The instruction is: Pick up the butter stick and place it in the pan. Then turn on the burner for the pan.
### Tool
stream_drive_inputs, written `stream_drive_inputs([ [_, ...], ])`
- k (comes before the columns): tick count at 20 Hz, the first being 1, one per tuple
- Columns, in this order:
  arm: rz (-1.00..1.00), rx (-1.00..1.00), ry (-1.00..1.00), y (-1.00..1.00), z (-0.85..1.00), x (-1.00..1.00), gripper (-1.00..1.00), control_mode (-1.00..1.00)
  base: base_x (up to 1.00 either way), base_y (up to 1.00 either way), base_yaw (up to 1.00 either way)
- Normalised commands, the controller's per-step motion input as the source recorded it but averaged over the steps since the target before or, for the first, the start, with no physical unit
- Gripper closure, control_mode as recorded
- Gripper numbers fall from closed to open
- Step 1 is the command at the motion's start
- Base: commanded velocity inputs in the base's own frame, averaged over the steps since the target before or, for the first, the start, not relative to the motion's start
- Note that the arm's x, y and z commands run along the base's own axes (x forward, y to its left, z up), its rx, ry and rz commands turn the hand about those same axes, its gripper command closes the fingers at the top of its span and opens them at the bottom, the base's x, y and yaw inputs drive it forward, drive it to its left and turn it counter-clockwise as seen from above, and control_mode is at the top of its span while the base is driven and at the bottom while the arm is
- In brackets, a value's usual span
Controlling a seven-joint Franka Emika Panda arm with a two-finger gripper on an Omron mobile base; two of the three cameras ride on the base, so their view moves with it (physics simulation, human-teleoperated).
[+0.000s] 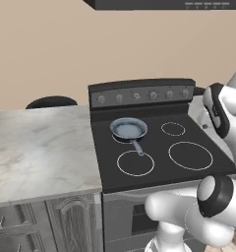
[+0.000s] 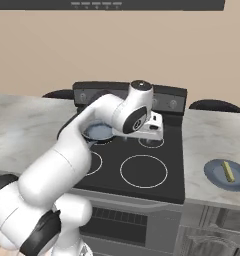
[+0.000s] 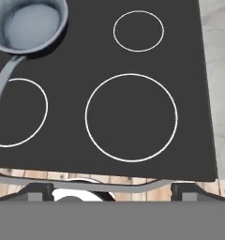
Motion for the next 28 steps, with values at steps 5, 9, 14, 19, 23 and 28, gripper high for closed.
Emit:
stream_drive_inputs([
  [5, 0.0, 0.0, 0.0, -0.53, -0.13, 0.0, -1.0, -1.0, 0.0, 0.0, 0.0],
  [9, 0.0, 0.0, 0.0, -0.56, -0.08, 0.0, -1.0, -1.0, 0.0, 0.0, 0.0],
  [14, 0.0, 0.0, 0.01, -0.57, -0.04, 0.0, -1.0, -1.0, 0.0, 0.0, 0.0],
  [19, 0.0, 0.0, 0.0, -0.65, -0.06, 0.0, -1.0, -1.0, 0.0, 0.0, 0.0],
  [23, 0.0, 0.0, 0.0, -0.62, -0.11, 0.0, -1.0, -1.0, 0.0, 0.0, 0.0],
  [28, 0.0, 0.0, 0.0, -0.56, -0.12, 0.0, -1.0, -1.0, 0.0, 0.0, 0.0],
])
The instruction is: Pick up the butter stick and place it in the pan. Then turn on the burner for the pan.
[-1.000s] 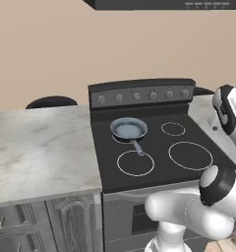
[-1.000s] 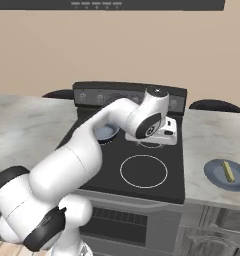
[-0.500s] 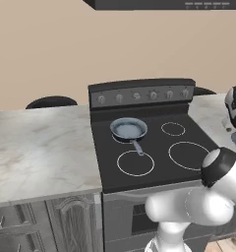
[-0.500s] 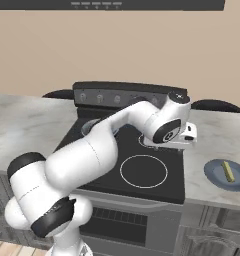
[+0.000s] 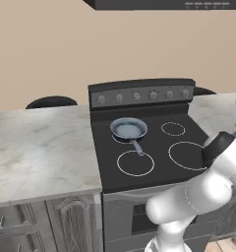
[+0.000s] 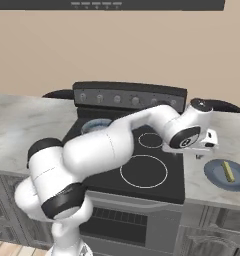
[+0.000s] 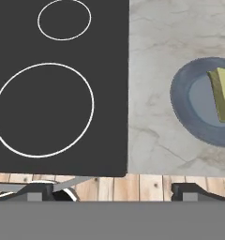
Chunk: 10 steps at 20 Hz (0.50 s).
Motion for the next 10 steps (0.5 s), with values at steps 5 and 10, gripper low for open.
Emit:
stream_drive_inputs([
  [5, 0.0, 0.0, 0.0, -0.38, -0.16, 0.0, -1.0, -1.0, 0.0, 0.0, 0.0],
  [10, 0.0, 0.0, 0.01, -0.34, -0.14, 0.03, -1.0, -1.0, 0.0, 0.0, 0.0],
])
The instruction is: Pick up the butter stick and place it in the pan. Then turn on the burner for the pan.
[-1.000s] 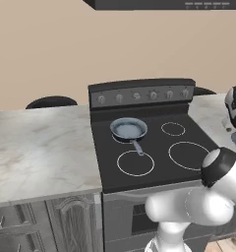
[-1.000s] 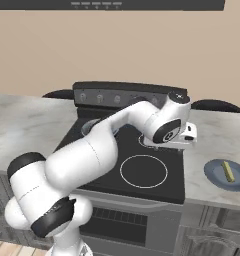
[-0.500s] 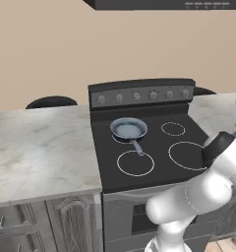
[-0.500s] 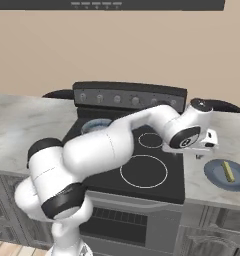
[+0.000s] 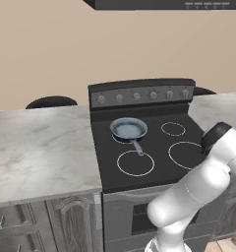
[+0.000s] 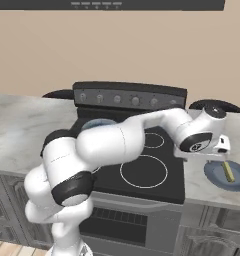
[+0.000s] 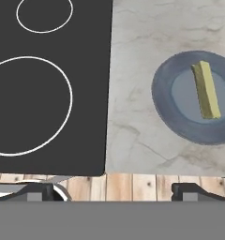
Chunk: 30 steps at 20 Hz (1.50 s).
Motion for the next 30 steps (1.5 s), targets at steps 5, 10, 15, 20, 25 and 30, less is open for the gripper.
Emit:
stream_drive_inputs([
  [5, 0.0, 0.0, 0.09, -0.21, -0.01, 0.0, -1.0, -1.0, 0.0, 0.0, 0.0],
  [10, 0.0, -0.01, 0.13, -0.03, 0.0, 0.01, -1.0, -1.0, 0.0, 0.0, 0.0],
  [15, 0.0, -0.05, 0.08, -0.07, -0.09, 0.05, -1.0, -1.0, 0.0, 0.0, 0.0],
  [20, 0.0, -0.01, 0.01, -0.21, -0.26, 0.06, -1.0, -1.0, 0.0, 0.0, 0.0],
  [25, 0.0, 0.0, 0.0, -0.23, -0.27, 0.01, -1.0, -1.0, 0.0, 0.0, 0.0],
  [30, 0.0, 0.0, 0.0, -0.2, -0.21, 0.01, -1.0, -1.0, 0.0, 0.0, 0.0],
])
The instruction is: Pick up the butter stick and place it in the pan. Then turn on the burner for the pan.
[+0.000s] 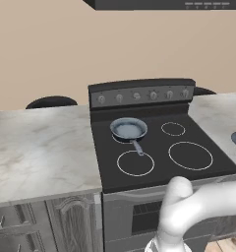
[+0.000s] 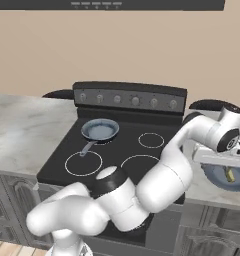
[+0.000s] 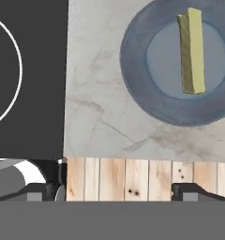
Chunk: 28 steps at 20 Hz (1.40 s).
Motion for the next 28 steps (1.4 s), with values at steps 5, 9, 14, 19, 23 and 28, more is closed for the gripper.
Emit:
stream_drive_inputs([
  [5, 0.0, 0.0, 0.0, -0.11, -0.17, 0.15, -1.0, -1.0, 0.0, 0.0, 0.0],
  [9, 0.0, 0.0, 0.0, -0.09, -0.18, 0.18, -1.0, -1.0, 0.0, 0.0, 0.0],
  [14, 0.0, 0.0, 0.0, -0.17, -0.18, 0.15, -1.0, -1.0, 0.0, 0.0, 0.0],
  [19, 0.0, 0.0, 0.0, -0.16, -0.19, 0.16, -1.0, -1.0, 0.0, 0.0, 0.0],
  [23, 0.0, 0.0, 0.0, -0.19, -0.18, 0.15, -1.0, -1.0, 0.0, 0.0, 0.0],
  [28, 0.0, 0.0, 0.0, -0.2, -0.14, 0.16, -1.0, -1.0, 0.0, 0.0, 0.0],
])
